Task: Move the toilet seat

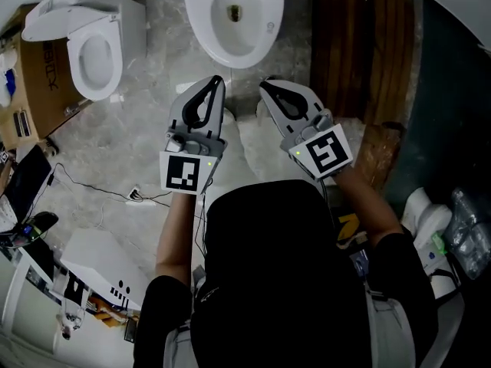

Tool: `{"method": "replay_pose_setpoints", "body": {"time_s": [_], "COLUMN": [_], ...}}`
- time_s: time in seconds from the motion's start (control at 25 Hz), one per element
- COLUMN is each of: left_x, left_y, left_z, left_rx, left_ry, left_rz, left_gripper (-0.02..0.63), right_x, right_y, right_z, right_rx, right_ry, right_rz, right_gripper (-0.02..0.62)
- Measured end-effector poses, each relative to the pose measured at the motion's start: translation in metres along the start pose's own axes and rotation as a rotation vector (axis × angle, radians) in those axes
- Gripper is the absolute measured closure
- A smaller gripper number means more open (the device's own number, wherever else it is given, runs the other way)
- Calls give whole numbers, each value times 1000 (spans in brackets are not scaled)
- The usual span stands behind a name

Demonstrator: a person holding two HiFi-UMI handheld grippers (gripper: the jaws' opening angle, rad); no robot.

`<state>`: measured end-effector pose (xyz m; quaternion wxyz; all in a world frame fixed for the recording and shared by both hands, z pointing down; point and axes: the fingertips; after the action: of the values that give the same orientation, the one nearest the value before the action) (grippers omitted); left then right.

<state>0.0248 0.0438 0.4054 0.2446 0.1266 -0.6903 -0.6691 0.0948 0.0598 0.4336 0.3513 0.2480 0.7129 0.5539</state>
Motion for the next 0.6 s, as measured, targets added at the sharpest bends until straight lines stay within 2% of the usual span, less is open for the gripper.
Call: {"method": "replay_pose_setpoints", "body": {"time_s": [0.32, 0.48, 0.6], "left_x": [26, 43, 51], "left_y": [101, 143, 172], "left_z": [-7, -11, -15], "left_rx": [150, 179, 200], "left_ry": [110, 160, 219], "left_rz": [4, -11, -59], "left_gripper": [594, 594, 593], "right_x": [-30, -32, -33], "right_y": [75, 111, 137], "right_z": [-26, -46, -57], "right_rx": [47, 93, 127], "right_ry": [91, 82, 47], "right_rz": [-23, 23, 68], "right_gripper": [581, 581, 581]}}
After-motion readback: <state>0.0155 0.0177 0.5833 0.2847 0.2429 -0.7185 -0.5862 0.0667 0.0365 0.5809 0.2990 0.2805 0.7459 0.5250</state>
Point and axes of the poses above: the fingertips, and each gripper's own axes: z backward along the fingers, x to its left, y out of its underside, and after that the axes turned 15 degrees about -x, right-handed
